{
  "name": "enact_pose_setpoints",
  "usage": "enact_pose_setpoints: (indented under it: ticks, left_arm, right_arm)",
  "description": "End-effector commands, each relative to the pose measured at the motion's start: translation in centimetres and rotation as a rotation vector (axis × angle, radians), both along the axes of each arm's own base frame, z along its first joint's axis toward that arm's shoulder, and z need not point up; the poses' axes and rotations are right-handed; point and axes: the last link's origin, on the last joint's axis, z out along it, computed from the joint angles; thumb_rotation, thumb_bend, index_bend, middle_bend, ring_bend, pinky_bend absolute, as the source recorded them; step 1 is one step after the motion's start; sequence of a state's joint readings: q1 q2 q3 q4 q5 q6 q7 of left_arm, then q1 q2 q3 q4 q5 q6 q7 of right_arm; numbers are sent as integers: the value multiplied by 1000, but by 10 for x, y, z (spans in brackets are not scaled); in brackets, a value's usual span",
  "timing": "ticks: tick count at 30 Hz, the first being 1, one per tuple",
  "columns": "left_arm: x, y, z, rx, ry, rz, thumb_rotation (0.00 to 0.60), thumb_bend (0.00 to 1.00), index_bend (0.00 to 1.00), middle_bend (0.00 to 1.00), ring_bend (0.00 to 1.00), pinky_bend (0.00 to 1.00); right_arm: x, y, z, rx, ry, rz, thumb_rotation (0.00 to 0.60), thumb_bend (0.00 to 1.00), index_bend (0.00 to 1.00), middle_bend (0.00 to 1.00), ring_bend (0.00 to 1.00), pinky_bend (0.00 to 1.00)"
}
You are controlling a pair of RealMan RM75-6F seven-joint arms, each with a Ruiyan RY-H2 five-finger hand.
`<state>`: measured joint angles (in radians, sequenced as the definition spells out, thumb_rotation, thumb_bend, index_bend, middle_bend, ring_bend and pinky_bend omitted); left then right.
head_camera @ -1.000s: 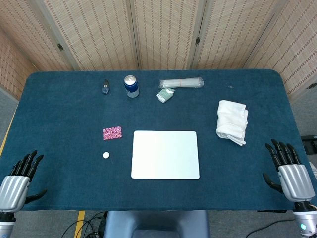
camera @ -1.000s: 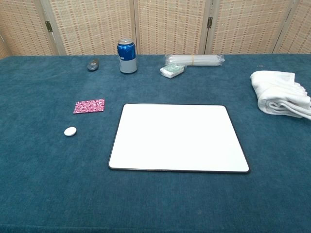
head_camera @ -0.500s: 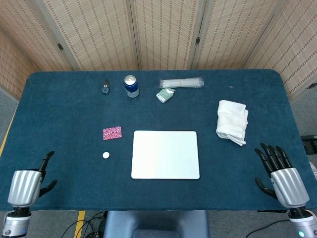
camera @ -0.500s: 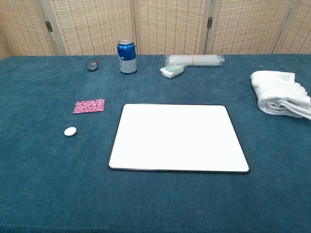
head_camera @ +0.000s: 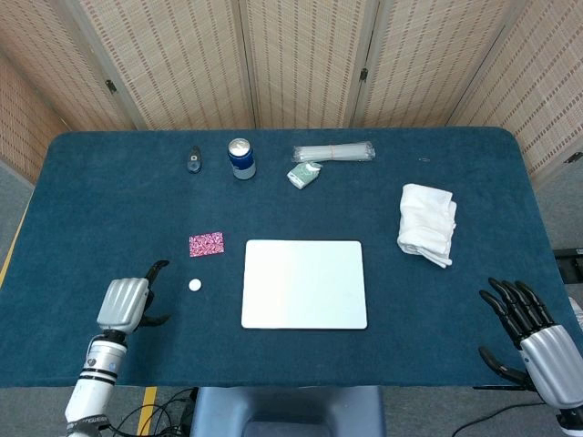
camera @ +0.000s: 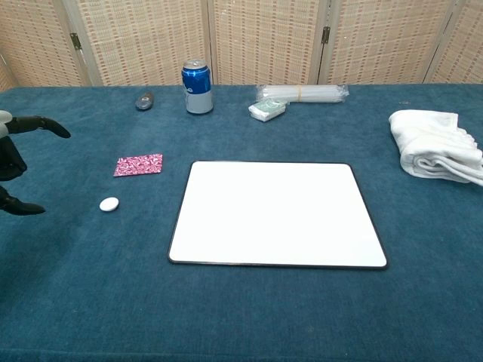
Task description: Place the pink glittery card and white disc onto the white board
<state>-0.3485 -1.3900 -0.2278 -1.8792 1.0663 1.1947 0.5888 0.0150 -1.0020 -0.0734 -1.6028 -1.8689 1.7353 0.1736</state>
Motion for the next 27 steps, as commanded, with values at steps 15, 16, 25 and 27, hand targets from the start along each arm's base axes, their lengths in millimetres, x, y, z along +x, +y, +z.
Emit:
enact_pose_setpoints:
  ticks: [15, 16, 25, 27]
  left_arm:
    - [70, 75, -48, 96, -17, 226, 600, 135, 278, 1000, 1000, 1000]
    - [70, 77, -50, 99, -10, 227, 600, 135, 279, 1000, 1000, 1000]
    - [60, 93, -58, 107, 4, 261, 600, 135, 299, 1000, 1000, 1000]
    - [58, 99, -60, 107, 18, 262, 600, 135, 305, 1000, 1000, 1000]
  right_arm:
    - [0, -2, -5, 37, 10, 12, 600, 226, 0, 0, 0, 0]
    - [0, -3, -5, 38, 10, 10, 600, 226, 0, 0, 0, 0]
    - [0, -2, -4, 31, 13, 6, 600, 229, 0, 0, 0, 0]
    - [-1, -4, -6, 48, 20, 2, 600, 229, 0, 0, 0, 0]
